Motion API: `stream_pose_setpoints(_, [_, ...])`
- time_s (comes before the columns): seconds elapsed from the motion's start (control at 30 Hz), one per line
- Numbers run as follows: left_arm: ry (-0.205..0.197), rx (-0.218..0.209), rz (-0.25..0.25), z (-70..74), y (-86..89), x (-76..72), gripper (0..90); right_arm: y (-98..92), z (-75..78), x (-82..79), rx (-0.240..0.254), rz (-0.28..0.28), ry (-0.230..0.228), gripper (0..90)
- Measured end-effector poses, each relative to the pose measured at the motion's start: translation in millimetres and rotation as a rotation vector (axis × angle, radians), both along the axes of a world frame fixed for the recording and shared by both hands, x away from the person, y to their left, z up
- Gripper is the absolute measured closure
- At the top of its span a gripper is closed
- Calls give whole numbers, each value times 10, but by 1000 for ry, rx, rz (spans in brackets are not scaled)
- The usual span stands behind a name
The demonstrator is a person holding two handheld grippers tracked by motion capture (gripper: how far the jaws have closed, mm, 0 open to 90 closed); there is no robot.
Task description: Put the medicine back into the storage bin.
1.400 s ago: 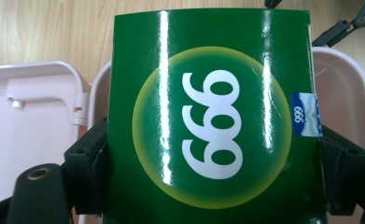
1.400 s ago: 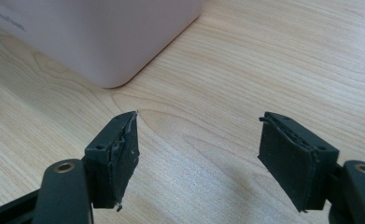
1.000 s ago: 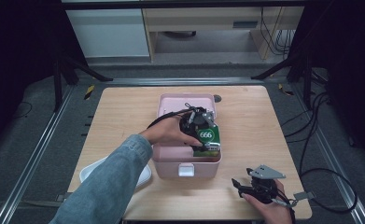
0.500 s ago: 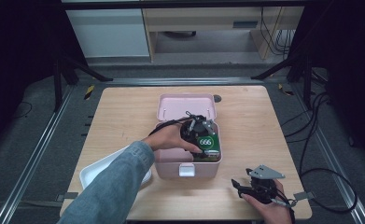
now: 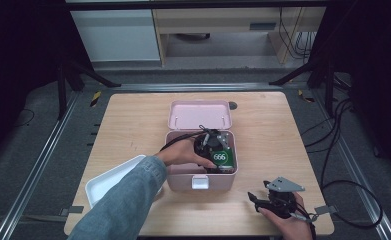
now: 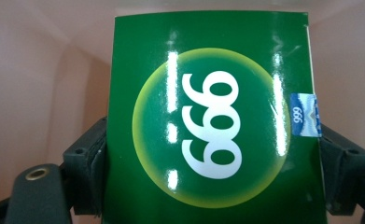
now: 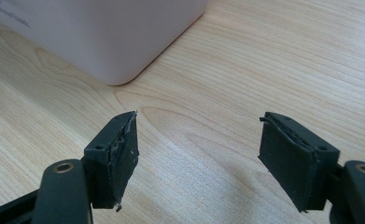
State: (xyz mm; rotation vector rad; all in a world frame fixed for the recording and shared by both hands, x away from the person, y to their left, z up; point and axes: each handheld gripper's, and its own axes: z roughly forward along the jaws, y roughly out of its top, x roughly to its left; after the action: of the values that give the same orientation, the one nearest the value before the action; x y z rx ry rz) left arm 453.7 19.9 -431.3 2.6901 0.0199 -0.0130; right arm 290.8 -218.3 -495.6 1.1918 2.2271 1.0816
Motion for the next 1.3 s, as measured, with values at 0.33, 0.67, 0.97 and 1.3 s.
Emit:
stream_pose_setpoints(0.33, [6,17,3,-77,-16,19,156,8,-10,1,-4,3,5,278])
stream_pose_setpoints(0.67, [16,-3,31,-111,5,60,151,10,-15,3,-7,6,5,269])
stream_pose_setpoints(0.97, [4,-2,42,-91,22,46,139,27,-20,0,-8,12,13,250])
stream_pose_setpoints(1.3, [-30,-118,129,242,243,40,72,36,-23,0,-24,14,12,211])
